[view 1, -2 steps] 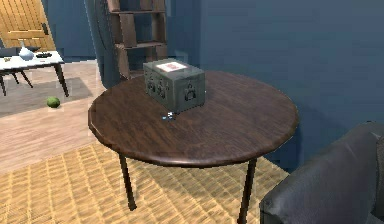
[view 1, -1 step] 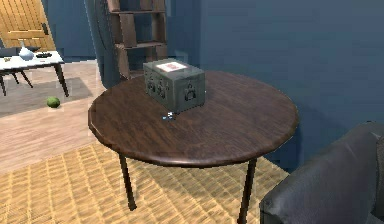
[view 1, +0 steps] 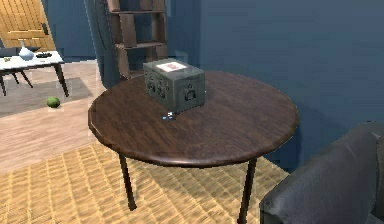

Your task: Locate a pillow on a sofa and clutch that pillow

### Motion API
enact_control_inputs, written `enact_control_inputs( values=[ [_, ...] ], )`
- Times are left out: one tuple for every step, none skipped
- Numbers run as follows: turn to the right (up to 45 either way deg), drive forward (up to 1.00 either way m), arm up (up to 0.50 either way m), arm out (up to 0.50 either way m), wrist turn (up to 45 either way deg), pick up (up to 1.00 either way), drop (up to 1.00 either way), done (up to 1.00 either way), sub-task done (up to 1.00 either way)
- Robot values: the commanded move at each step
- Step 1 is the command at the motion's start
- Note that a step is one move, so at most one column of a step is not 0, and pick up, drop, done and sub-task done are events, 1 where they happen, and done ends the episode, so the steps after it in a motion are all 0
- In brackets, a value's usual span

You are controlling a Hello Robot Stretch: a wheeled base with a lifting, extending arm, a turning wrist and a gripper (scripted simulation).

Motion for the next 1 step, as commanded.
enact_control_inputs(
  values=[
    [0.0, 0.00, 0.00, 0.50, 0.0, 0.00, 0.00, 0.00, 0.00]
  ],
)
